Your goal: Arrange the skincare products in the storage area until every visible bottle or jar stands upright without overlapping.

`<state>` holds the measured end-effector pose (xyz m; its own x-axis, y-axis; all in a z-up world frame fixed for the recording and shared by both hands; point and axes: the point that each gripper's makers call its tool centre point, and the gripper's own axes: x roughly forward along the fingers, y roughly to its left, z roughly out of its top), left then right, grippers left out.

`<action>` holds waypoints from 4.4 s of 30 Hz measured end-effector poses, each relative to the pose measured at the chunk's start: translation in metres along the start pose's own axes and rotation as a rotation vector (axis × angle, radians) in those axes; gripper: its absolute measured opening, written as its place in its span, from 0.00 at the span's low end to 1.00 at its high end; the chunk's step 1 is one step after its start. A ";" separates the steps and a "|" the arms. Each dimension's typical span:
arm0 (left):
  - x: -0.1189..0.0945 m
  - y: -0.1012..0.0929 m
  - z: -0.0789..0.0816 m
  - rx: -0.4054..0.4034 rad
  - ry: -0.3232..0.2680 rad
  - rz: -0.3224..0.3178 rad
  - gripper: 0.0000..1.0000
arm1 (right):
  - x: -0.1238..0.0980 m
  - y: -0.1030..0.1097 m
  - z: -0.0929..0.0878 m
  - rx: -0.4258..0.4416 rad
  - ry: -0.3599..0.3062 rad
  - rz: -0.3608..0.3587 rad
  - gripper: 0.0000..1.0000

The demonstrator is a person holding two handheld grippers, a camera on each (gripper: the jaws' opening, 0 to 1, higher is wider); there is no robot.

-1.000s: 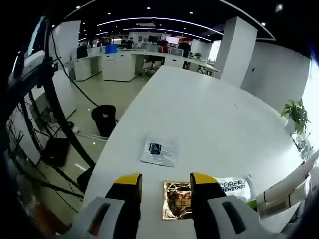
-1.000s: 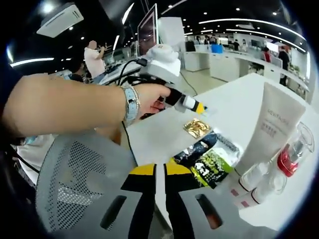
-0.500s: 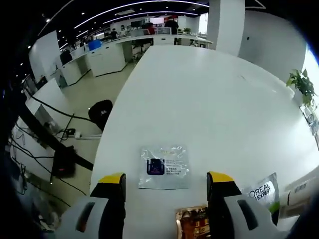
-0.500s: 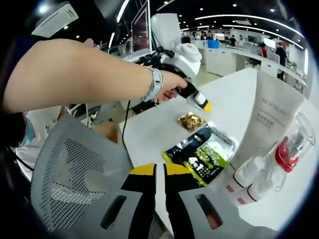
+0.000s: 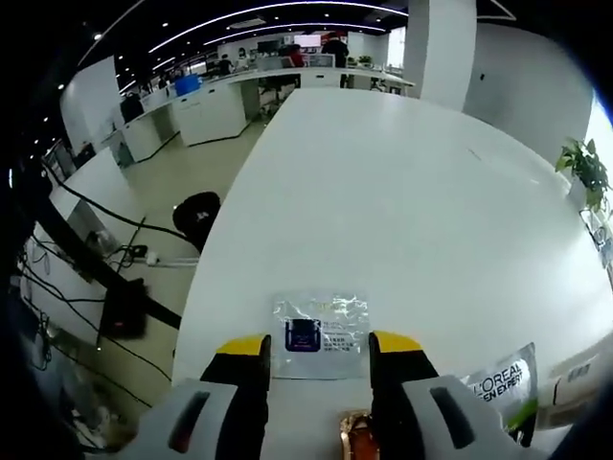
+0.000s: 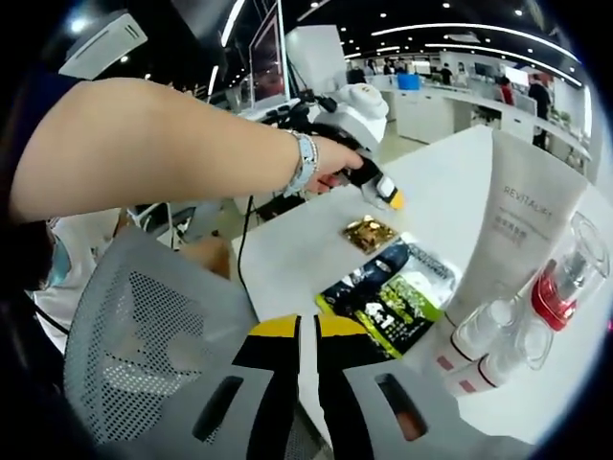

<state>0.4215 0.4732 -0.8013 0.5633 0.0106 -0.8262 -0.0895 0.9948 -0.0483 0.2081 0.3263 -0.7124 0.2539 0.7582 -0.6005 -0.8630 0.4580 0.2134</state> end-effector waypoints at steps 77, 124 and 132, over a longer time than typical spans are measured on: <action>-0.253 -0.111 -0.097 -0.138 -0.332 -0.727 0.10 | -0.054 -0.002 0.088 0.566 -0.485 0.354 0.00; -0.135 -0.015 -0.117 -0.103 0.183 -0.159 0.01 | 0.111 -0.029 0.038 -0.103 -0.006 -0.103 0.00; -0.104 -0.017 -0.134 -0.079 0.258 -0.188 0.02 | 0.132 -0.046 0.020 -0.079 0.089 -0.096 0.00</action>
<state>0.2547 0.4419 -0.7897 0.3506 -0.2090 -0.9129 -0.0730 0.9657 -0.2491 0.2897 0.4147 -0.7861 0.3003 0.6669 -0.6820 -0.8693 0.4856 0.0921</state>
